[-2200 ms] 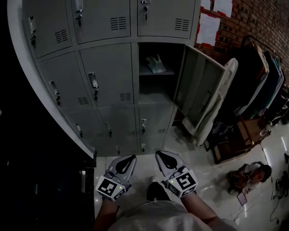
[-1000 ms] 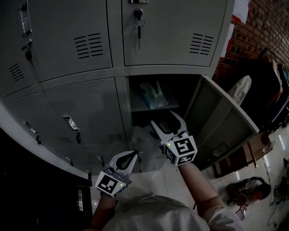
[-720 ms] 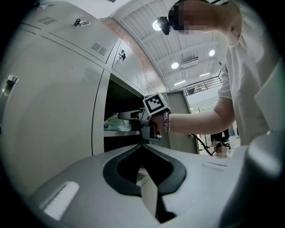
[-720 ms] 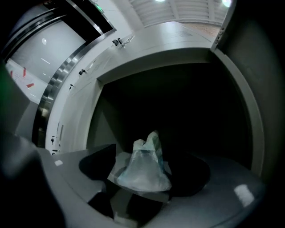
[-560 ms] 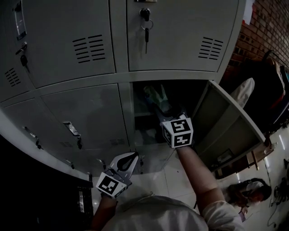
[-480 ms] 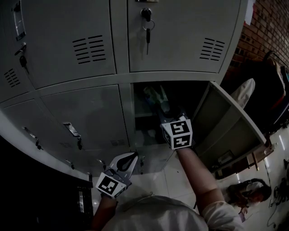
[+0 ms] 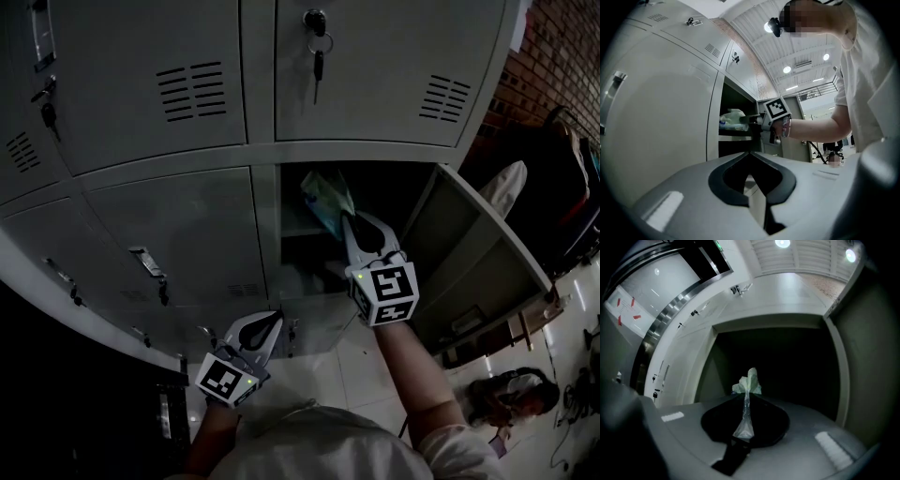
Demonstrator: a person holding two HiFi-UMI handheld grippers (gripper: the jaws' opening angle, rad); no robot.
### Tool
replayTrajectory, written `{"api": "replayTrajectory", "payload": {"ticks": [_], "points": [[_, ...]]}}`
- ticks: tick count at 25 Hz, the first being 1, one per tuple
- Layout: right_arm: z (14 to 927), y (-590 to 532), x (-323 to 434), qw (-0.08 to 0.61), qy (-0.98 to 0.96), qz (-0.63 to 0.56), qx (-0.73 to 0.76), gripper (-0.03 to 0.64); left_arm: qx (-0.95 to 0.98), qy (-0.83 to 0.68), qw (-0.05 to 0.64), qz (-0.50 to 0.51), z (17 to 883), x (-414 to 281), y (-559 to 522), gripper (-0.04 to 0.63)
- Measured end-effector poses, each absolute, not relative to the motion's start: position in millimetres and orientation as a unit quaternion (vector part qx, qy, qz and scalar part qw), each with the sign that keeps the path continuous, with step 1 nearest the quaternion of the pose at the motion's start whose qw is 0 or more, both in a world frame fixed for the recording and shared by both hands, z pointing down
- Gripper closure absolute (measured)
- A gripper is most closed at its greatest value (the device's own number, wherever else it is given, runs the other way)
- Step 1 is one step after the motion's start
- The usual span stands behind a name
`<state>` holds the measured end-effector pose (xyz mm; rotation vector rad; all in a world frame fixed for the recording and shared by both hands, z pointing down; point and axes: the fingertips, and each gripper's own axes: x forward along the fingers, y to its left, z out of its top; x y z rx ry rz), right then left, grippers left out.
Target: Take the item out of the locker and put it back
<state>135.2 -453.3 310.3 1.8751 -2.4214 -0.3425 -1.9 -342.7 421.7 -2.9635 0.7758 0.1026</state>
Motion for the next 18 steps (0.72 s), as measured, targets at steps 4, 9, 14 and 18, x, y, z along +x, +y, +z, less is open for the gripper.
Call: {"api": "replayTrajectory", "payload": {"ticks": [4, 9, 14, 18], "points": [[320, -403, 129, 0.019, -0.791, -0.116, 0.601, 0.601, -0.965, 0.258, 0.036, 0.03, 420, -5, -342, 0.626], [365, -342, 120, 0.012, -0.794, -0.085, 0.602, 0.601, -0.964, 0.261, 0.043, 0.041, 412, -9, -337, 0.626], [408, -310, 115, 0.029, -0.795, -0.03, 0.605, 0.601, -0.965, 0.255, 0.033, 0.046, 412, -14, -323, 0.626], [421, -286, 112, 0.033, -0.792, -0.018, 0.609, 0.601, -0.969, 0.241, 0.027, 0.043, 421, -16, -296, 0.626]]}}
